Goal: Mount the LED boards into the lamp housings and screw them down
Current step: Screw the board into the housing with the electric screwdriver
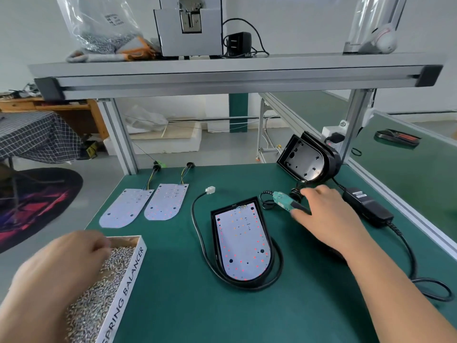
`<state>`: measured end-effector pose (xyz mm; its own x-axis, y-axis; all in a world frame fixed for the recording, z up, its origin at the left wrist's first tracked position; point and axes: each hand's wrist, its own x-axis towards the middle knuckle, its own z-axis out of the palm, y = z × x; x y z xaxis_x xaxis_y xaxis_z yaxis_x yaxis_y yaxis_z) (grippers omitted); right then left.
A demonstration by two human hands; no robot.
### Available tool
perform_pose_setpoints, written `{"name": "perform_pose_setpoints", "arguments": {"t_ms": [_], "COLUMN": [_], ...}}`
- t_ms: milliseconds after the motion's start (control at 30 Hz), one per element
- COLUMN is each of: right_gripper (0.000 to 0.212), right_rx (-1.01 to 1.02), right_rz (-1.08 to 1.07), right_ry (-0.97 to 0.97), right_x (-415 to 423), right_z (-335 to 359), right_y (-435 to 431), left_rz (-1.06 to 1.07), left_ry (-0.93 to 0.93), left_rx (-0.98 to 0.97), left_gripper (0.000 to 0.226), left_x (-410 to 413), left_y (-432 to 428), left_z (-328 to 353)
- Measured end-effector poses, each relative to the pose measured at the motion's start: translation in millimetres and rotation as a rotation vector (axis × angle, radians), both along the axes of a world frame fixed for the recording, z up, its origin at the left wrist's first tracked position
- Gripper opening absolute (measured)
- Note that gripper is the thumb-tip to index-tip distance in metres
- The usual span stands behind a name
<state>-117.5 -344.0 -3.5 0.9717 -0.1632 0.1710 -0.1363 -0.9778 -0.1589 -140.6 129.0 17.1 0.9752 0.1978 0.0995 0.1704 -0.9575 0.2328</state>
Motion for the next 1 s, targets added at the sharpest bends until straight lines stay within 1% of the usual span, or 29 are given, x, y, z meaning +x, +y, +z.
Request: {"name": "perform_pose_setpoints", "arguments": {"t_ms": [67,133,267,333,433,500,533,567,600,633,700,733,767,800,833,867,900,1000], "right_gripper": [0.047,0.044,0.033,0.030,0.030,0.028,0.026,0.024,0.021,0.019,0.014,0.015,0.016,0.018,0.019,0.019,0.018,0.008], "right_rx": [-0.066,-0.079,-0.036,0.010,0.107,0.172,0.212,0.266,0.345,0.453,0.724,0.862,0.999,1.139,1.275,1.404,1.530,1.889], "right_rz": [-0.013,-0.010,-0.007,-0.003,0.016,0.030,0.030,0.025,0.017,0.010,0.012,0.024,0.035,0.040,0.043,0.040,0.027,-0.009], "right_ry": [0.163,0.220,0.189,0.181,0.129,0.070,0.037,0.007,-0.017,-0.039,-0.083,-0.109,-0.138,-0.163,-0.183,-0.201,-0.215,-0.286], "right_x": [2,4,6,6,3,0,-1,-3,-4,-4,-5,-4,-4,-4,-4,-5,-5,-5], "right_z": [-7,-11,-13,-11,-6,-1,1,3,6,9,13,14,15,16,17,18,19,19], "right_y": [-6,-9,-11,-13,-13,-14,-15,-17,-18,-19,-20,-21,-22,-21,-20,-17,-12,14], "left_rz": [-0.091,-0.136,-0.078,-0.059,-0.031,-0.036,-0.048,-0.050,-0.056,-0.048,-0.070,-0.100,-0.132,-0.166,-0.186,-0.192,-0.187,-0.231], "left_ry": [0.097,0.109,0.036,0.010,-0.087,-0.143,-0.171,-0.183,-0.195,-0.178,-0.094,-0.035,0.028,0.090,0.131,0.177,0.213,0.348], "left_rx": [0.037,0.041,-0.006,-0.032,-0.131,-0.239,-0.328,-0.461,-0.662,-0.922,-1.510,-1.737,-1.904,-2.024,-2.113,-2.157,-2.179,-2.169], "left_gripper": [0.023,0.015,0.021,0.027,0.030,0.030,0.029,0.027,0.022,0.018,0.015,0.015,0.011,0.004,0.010,0.016,0.017,0.007], "left_x": [-8,-13,-12,-11,-7,-3,-2,-3,-2,-2,-3,-3,-3,-3,-4,-5,-6,-14], "left_y": [2,-3,-9,-10,-10,-10,-10,-11,-11,-10,-12,-13,-16,-20,-26,-36,-48,-96], "left_z": [-19,-30,-35,-38,-39,-44,-47,-49,-51,-49,-38,-31,-23,-15,-10,-4,1,13]}}
